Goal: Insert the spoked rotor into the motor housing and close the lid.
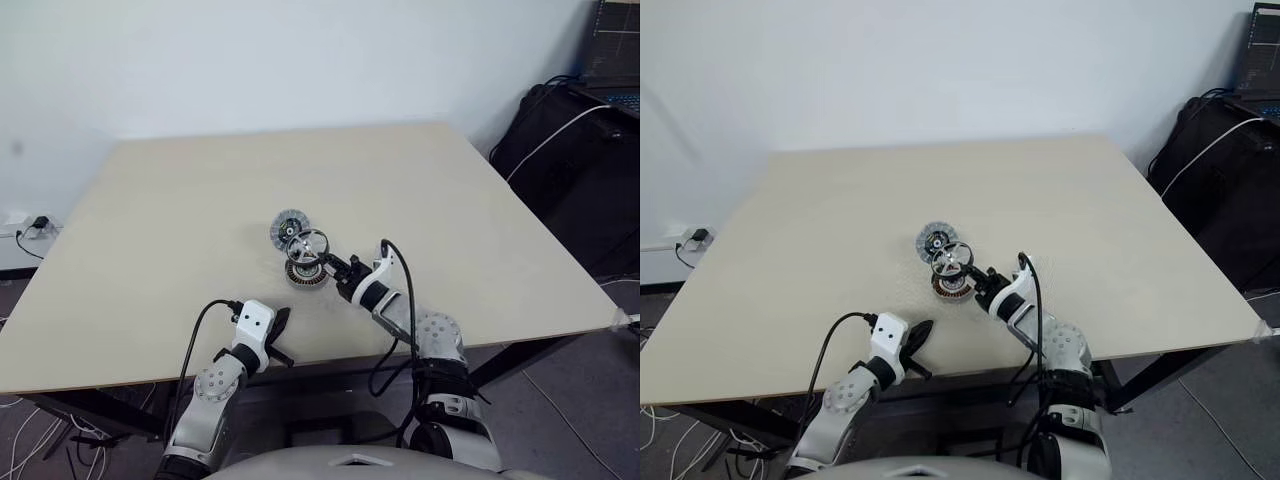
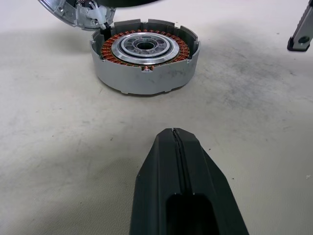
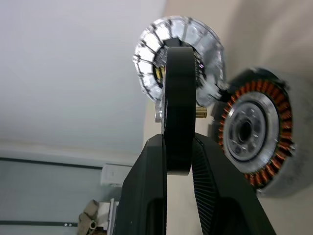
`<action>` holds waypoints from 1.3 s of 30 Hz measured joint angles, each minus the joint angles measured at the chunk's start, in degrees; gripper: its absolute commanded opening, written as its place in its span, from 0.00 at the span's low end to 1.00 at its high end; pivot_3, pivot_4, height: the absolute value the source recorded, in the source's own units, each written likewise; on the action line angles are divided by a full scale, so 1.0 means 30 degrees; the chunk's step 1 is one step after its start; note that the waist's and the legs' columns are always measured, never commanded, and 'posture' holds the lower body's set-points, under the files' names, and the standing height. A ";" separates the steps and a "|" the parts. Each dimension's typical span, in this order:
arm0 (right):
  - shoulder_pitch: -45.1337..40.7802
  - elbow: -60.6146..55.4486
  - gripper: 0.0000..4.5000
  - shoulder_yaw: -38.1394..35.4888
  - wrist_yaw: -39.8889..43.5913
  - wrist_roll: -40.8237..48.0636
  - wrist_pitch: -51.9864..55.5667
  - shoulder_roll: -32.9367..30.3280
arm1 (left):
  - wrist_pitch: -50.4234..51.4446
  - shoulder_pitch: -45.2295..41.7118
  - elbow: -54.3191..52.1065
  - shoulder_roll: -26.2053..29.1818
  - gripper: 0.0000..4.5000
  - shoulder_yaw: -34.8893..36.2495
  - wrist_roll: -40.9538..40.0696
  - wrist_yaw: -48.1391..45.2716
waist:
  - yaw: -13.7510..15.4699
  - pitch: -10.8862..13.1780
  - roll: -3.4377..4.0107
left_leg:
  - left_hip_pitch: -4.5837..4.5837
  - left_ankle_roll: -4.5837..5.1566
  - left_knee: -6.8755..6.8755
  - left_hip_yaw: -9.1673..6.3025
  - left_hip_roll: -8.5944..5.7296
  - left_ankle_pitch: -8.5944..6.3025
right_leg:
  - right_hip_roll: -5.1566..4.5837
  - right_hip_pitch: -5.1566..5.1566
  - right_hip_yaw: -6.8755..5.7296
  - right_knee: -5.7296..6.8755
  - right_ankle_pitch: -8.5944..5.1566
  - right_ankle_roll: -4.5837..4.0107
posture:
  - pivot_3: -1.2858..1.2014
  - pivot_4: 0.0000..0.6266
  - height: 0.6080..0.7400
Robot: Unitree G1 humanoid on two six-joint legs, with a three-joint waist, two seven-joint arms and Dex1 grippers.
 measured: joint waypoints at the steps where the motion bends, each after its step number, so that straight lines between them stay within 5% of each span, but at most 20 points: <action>1: 0.0001 0.0136 0.09 0.0006 0.0001 -0.0073 0.0001 0.0000 | 0.0003 -0.0001 0.0000 0.0005 0.00 0.0003 0.0000 0.0008 | -0.0002 0.0000 0.0000 | 0.0000 0.0000 0.0000 -0.0001 0.0000 0.0000 | 0.0001 0.0000 0.0000 0.0000 0.0001 -0.0002 | 0.52 0.00 1.00; 19: -0.0352 0.1732 0.09 0.0277 0.0368 -0.1192 -0.0448 0.0145 | 0.0020 -0.0008 -0.0007 0.0156 0.00 0.0002 0.0000 0.0000 | -0.0077 -0.0010 0.0014 | 0.0011 -0.0001 0.0000 0.0001 0.0001 0.0001 | 0.0004 0.0003 0.0004 0.0006 0.0004 -0.0007 | 0.52 0.00 1.00; 20: -0.0376 0.1793 0.25 0.0282 0.0365 -0.1242 -0.0477 0.0156 | 0.0020 -0.0010 -0.0007 0.0175 0.00 0.0003 -0.0001 0.0002 | -0.0088 -0.0011 0.0016 | 0.0012 -0.0002 -0.0001 0.0001 0.0001 0.0001 | 0.0004 0.0004 0.0004 0.0006 0.0004 -0.0007 | 0.52 0.00 1.00; 25: -0.0572 0.2165 0.59 0.0480 0.0394 -0.1553 -0.0653 0.0183 | 0.0020 -0.0047 -0.0008 0.0169 0.00 -0.0008 -0.0004 0.0003 | -0.0137 -0.0023 0.0023 | 0.0045 -0.0002 0.0001 0.0003 0.0000 0.0001 | 0.0003 0.0012 0.0010 0.0007 0.0008 -0.0012 | 0.52 0.00 1.00; 39: 0.1122 -0.2468 0.59 0.1421 -0.0956 -0.2870 0.0350 -0.1566 | 0.0006 -0.0146 -0.0007 0.0016 0.00 -0.0028 -0.0022 -0.0007 | 0.0001 -0.0038 0.0044 | 0.0004 0.0005 0.0001 0.0010 -0.0010 0.0000 | 0.0002 -0.0002 0.0049 0.0003 0.0011 0.0004 | 0.52 0.00 1.00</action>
